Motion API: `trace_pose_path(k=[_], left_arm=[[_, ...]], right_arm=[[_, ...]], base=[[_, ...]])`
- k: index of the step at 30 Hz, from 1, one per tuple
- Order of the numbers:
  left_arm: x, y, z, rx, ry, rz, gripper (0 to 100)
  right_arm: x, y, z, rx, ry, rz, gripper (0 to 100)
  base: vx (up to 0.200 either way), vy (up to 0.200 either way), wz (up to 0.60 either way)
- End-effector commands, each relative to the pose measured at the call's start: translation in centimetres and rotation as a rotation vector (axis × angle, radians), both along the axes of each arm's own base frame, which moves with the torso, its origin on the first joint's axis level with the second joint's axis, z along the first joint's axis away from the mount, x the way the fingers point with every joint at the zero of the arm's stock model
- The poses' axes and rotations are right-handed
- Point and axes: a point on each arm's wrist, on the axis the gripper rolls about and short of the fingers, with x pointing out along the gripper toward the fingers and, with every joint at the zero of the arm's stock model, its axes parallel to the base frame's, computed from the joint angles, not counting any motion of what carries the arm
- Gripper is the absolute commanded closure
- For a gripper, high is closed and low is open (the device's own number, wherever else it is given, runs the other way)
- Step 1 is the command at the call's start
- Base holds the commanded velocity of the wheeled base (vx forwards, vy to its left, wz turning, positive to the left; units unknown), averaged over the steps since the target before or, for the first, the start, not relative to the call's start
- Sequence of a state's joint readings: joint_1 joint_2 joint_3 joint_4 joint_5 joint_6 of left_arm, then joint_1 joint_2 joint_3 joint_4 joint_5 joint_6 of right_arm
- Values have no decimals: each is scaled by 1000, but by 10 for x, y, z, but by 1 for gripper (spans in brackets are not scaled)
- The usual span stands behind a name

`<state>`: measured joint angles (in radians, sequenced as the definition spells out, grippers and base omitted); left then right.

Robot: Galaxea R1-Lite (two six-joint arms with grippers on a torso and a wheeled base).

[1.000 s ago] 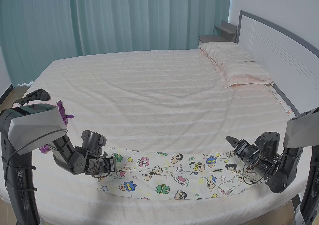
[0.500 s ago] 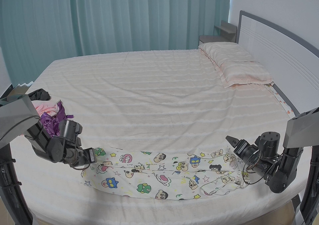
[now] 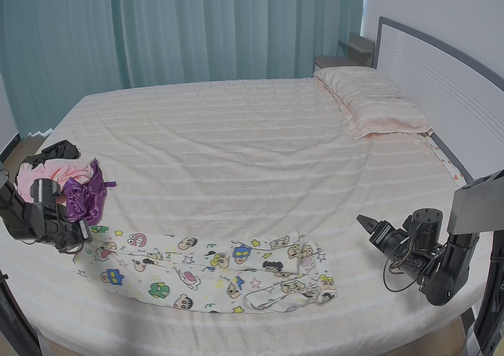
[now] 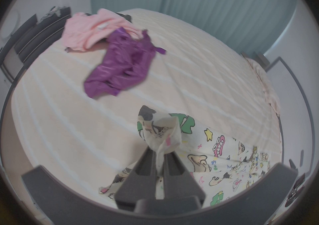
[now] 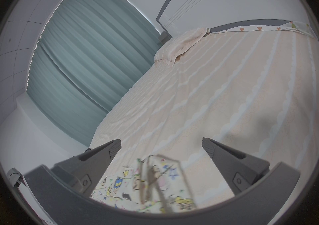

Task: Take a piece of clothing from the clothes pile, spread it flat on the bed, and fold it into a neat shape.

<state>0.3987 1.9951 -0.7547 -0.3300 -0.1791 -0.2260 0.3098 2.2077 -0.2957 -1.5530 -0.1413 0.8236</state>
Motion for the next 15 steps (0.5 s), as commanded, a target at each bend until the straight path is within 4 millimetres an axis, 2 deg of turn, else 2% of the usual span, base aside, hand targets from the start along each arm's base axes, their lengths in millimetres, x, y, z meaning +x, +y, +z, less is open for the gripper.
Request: trace_pose_path(k=[1,3,5,10,12,15], left_arm=[[-26,69,31,13,-74,147,100],[-33,83,42,0,-84,180,100],[-34,88,48,0,-88,192,100],[-37,82,60,28,-89,205,100],[-32,54,63,45,-56,155,100],[-31,26,64,61,-25,108,100]], right_arm=[[0,0,1,3,-6,0,0],[0,0,1,3,-6,0,0],[0,0,1,3,-6,0,0],[0,0,1,3,-6,0,0],[0,0,1,4,-7,0,0],[0,0,1,4,-7,0,0]], base=[[0,0,0],[0,0,0],[0,0,0],[0,0,0],[0,0,0],[0,0,0]])
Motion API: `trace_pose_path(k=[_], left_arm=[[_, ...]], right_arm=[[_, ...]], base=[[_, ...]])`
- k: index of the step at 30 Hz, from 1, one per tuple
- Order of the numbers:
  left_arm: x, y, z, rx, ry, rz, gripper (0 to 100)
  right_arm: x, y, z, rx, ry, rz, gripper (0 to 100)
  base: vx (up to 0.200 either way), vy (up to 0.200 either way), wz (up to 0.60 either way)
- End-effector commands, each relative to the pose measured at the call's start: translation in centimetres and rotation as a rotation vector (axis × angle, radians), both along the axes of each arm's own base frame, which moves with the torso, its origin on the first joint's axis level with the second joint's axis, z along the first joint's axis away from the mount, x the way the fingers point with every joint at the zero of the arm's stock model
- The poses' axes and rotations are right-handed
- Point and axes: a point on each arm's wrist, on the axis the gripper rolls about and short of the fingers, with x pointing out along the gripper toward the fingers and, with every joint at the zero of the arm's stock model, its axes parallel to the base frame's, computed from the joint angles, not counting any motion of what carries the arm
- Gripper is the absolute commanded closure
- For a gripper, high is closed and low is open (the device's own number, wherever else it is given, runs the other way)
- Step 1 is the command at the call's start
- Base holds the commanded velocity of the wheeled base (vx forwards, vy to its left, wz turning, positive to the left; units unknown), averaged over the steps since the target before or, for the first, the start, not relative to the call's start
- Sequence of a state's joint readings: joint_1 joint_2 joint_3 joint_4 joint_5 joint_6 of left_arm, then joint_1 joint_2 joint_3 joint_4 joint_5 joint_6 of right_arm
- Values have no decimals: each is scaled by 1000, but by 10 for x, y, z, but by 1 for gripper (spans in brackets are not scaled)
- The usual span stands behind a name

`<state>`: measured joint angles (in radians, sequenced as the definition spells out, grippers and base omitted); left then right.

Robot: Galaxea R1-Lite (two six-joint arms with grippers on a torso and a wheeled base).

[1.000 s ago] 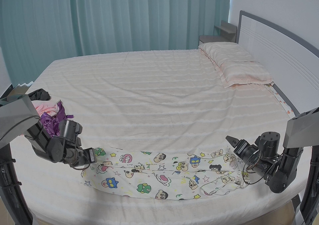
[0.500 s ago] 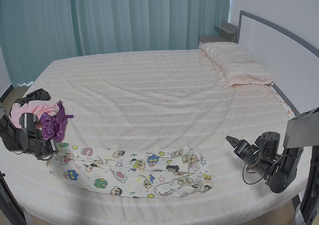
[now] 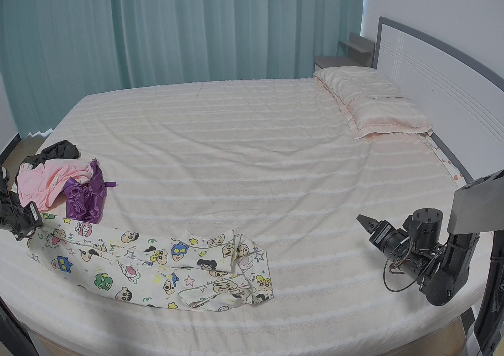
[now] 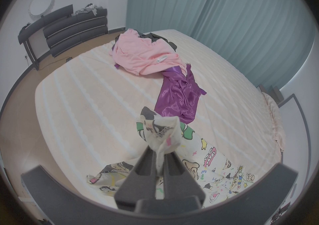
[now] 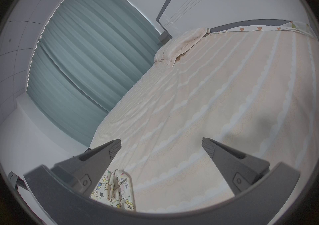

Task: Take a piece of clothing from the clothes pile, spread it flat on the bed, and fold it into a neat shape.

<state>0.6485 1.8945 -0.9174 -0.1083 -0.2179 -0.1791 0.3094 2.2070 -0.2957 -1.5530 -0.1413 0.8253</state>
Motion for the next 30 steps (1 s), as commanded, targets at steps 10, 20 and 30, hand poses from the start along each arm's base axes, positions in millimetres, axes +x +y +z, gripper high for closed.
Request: trace_pose_path(k=[10,20,30], left_arm=[[16,-180,13,124,76,-245,100],[41,-307,-18,120,94,-422,100],[52,-379,-53,98,122,-527,100]], right_arm=[[1,0,1,1,-8,1,0],[1,0,1,1,-7,1,0],[1,0,0,0,-6,0,0]], base=[[0,0,0],[0,0,0],[0,0,0]])
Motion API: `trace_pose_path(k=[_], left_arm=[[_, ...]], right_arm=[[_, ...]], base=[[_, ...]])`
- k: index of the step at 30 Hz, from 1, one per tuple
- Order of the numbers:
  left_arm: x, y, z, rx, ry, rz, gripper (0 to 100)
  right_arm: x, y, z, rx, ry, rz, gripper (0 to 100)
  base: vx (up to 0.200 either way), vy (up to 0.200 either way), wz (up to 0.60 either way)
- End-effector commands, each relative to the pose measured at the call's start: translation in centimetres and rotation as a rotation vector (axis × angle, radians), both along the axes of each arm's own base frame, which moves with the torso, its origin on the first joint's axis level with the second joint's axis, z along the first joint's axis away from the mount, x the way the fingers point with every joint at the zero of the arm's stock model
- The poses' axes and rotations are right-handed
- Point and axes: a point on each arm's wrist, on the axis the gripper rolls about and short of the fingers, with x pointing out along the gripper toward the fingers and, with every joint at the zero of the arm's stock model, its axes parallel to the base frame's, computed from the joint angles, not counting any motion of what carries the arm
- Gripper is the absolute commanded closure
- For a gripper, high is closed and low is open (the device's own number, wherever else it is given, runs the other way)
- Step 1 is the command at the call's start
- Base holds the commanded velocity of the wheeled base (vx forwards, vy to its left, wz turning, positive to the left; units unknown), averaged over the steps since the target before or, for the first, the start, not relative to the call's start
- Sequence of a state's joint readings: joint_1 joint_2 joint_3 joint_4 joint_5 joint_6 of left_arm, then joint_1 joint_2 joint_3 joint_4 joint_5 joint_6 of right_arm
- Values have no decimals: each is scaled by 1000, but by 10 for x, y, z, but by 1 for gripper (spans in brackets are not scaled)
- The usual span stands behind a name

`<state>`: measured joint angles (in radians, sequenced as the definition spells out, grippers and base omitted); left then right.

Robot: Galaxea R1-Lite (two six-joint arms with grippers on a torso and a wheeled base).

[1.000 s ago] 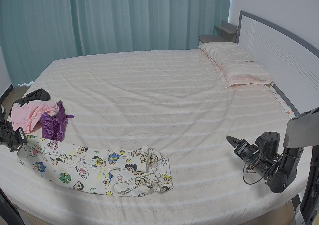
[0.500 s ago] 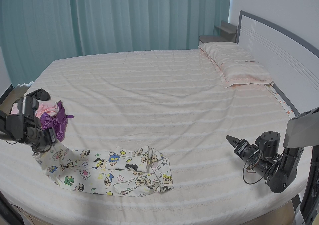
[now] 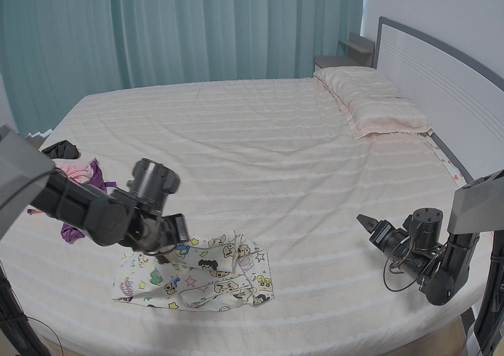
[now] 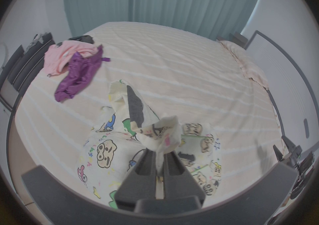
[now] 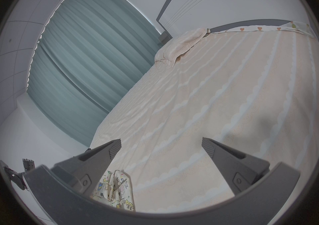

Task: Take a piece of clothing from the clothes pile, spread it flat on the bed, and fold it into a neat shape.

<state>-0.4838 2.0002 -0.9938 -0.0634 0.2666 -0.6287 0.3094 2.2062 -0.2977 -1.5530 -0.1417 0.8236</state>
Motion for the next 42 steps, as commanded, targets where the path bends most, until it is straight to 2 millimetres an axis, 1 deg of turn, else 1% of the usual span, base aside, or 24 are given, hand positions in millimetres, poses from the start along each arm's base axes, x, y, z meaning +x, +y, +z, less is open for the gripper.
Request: trace_pose_path(k=[1,4,8,10,12,16,18,19,22,26,28,30,32,34,36,37,38,39,40,42], left_arm=[[5,-38,-33,12,54,-46,100],[6,-43,-38,8,56,-55,100],[8,-45,-37,0,56,-56,100],[6,-48,-39,2,62,-64,100],[9,-53,-42,-5,53,-71,100],[18,-62,-37,-62,20,-27,100],[16,-66,-37,-77,24,-32,100],[15,-67,-36,-78,24,-39,0],[15,-67,-37,-85,26,-35,0],[8,-63,-39,-85,55,-47,0],[6,-61,-37,-89,56,-50,0],[-2,-55,-29,-96,53,-50,0],[-10,-42,-15,-105,36,-31,0],[-18,-21,-1,-126,4,3,0],[-25,-13,6,-145,-20,10,0],[-37,-1,14,-179,-46,20,0],[-43,5,17,-197,-56,29,0],[-43,5,17,-197,-56,29,0],[-59,19,22,-240,-73,45,0],[-67,31,18,-252,-67,77,0]], right_arm=[[0,0,0,1,-3,0,0],[0,0,0,1,-3,0,0],[0,0,0,1,-3,0,0],[1,0,0,1,-4,0,0],[1,0,0,0,-4,0,0],[0,0,0,0,-4,0,0],[0,0,-1,-1,-1,0,0],[1,0,0,0,-4,0,0],[0,0,-1,-1,-1,0,0],[0,0,-1,-1,-1,0,0],[0,0,-1,-1,-1,0,0],[0,0,-1,-1,-1,0,0],[0,0,-1,-2,0,0,0],[0,0,-1,-2,0,0,0],[0,0,-1,-2,0,0,0],[0,1,-1,-3,0,2,0],[0,1,-1,-3,0,2,0],[0,1,-1,-3,0,2,0],[-1,0,-1,-4,1,2,0],[-1,0,-2,-5,4,1,0]], base=[[0,0,0],[0,0,0],[0,0,0],[0,0,0],[0,0,0],[0,0,0],[0,0,0],[0,0,0],[0,0,0],[0,0,0],[0,0,0],[0,0,0],[0,0,0],[0,0,0],[0,0,0],[0,0,0],[0,0,0],[0,0,0],[0,0,0],[0,0,0]])
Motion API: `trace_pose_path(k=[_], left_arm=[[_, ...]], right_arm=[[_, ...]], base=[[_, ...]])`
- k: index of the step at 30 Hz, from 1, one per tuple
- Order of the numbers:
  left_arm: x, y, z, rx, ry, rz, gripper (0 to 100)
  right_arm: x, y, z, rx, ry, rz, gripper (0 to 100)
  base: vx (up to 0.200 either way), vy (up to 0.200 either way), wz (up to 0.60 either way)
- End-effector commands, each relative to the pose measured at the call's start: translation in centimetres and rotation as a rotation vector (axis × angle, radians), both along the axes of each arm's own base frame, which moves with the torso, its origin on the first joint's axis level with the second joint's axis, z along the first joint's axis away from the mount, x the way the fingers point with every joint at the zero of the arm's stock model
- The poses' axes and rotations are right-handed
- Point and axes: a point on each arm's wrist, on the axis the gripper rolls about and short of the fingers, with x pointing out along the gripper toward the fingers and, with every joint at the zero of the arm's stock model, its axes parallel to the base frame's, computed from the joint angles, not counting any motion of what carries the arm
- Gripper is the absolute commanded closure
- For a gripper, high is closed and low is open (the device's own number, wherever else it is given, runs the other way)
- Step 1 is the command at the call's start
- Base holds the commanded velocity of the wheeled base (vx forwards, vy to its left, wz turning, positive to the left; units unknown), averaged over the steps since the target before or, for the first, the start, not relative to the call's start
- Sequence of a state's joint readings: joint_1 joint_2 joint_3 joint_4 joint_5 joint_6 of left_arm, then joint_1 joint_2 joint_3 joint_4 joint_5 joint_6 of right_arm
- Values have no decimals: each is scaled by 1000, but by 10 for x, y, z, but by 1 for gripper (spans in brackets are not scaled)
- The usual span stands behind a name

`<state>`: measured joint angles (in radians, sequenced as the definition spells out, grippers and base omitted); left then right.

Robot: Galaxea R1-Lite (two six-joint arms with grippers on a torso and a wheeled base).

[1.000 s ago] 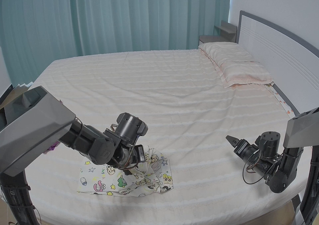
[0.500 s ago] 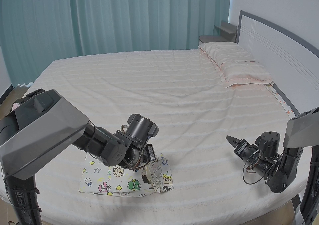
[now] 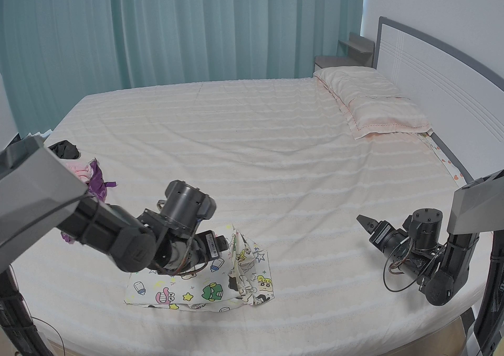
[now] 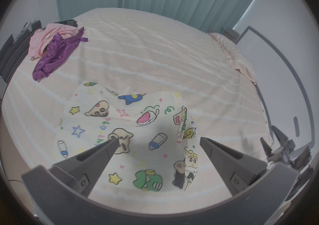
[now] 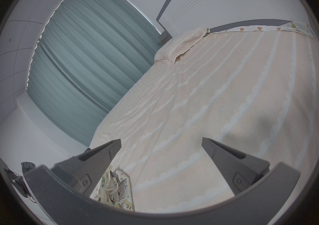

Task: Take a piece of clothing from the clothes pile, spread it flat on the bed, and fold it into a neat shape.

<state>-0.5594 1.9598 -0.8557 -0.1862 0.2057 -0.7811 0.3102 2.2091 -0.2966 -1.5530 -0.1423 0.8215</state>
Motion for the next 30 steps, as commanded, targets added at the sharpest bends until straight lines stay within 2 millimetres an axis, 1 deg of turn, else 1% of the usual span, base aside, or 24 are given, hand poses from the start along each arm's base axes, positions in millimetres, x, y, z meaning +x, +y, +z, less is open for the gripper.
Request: trace_pose_path(k=[1,3,5,6,8,11,17,30], left_arm=[[-41,52,22,-113,-68,102,0],[-50,64,15,-156,-69,162,0],[-55,67,13,-178,-78,181,0],[-64,72,9,-220,-98,206,0],[-76,76,6,-261,-126,211,0],[-85,80,1,-305,-159,199,0],[-86,82,2,-376,-196,233,0],[-89,85,-2,-403,-155,211,0]], right_arm=[[0,0,-1,-1,1,0,0],[-1,0,-1,-3,0,2,0],[-1,0,-1,-3,2,0,0],[-2,-1,-1,-5,3,1,0],[-2,0,-2,-15,6,4,0],[-3,-1,-2,-31,10,10,0],[-6,3,-5,-37,21,23,0],[-10,6,-7,-49,33,29,0]], base=[[0,0,0],[0,0,0],[0,0,0],[0,0,0],[-200,0,0],[0,0,0],[0,0,0],[0,0,0]])
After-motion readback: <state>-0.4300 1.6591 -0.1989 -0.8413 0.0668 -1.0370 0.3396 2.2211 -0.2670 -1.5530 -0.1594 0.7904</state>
